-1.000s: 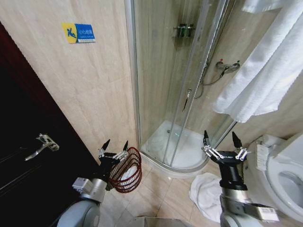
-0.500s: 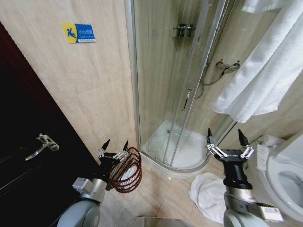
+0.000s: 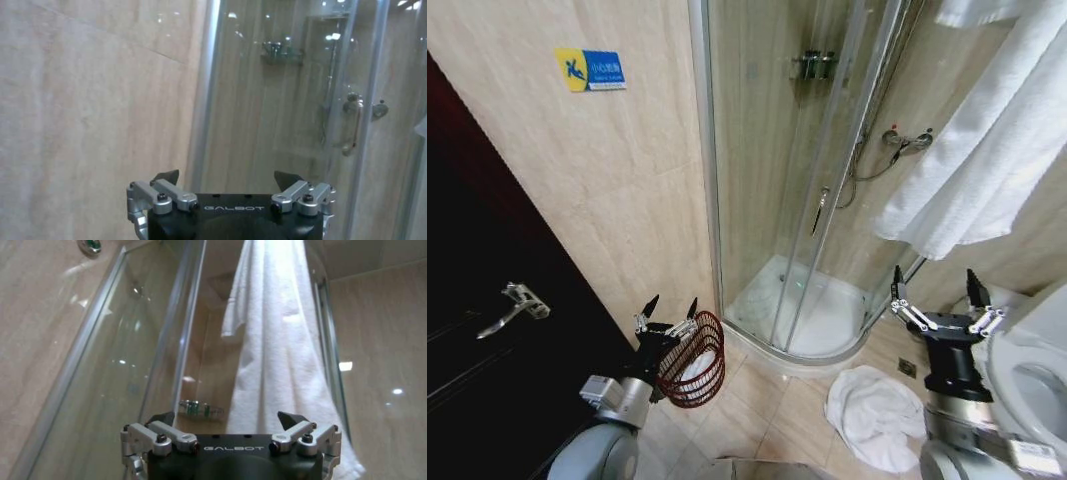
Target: Discard the used towel into the hamper.
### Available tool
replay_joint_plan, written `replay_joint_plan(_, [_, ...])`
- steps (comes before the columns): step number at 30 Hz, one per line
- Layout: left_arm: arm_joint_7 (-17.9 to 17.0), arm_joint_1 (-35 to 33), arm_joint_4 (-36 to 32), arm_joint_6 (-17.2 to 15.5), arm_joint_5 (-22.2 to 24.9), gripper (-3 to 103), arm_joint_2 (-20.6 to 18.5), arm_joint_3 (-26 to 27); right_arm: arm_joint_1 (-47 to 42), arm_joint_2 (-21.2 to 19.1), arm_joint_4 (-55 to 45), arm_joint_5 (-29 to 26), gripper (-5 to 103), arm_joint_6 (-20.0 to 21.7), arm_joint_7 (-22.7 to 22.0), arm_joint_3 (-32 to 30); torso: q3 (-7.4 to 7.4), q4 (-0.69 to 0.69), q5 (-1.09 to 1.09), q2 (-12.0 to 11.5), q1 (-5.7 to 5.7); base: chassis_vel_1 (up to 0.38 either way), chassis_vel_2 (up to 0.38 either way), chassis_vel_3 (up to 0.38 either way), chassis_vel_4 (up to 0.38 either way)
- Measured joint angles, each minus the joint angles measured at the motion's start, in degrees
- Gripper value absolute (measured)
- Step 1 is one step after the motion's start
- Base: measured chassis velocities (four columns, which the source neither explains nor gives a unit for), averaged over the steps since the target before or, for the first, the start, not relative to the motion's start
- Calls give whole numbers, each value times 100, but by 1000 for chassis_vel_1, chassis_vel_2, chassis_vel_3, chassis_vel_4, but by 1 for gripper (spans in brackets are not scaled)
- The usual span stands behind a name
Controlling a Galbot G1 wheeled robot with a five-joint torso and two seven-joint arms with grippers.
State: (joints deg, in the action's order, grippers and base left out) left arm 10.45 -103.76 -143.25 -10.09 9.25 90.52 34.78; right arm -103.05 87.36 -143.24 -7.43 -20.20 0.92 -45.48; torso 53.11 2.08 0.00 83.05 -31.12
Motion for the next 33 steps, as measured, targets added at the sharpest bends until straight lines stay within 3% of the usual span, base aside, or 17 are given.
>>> replay_joint_plan(17, [3, 1, 1, 0, 1, 97, 2, -2, 22, -36, 0, 9, 100, -376, -14, 106, 1, 1, 5, -1, -2, -177, -185, 190, 154])
replay_joint_plan(19, [2, 0, 1, 0, 1, 97, 1, 0, 28, -44, 0, -66, 100, -442, 5, 37, 0, 3, -4, 0, 1, 51, -14, 64, 29])
replay_joint_plan(33, [1, 0, 1, 0, 0, 97, 0, 0, 132, -88, 0, -534, 100, -426, 118, -275, 0, 0, 1, 0, 0, 31, 9, -26, -9])
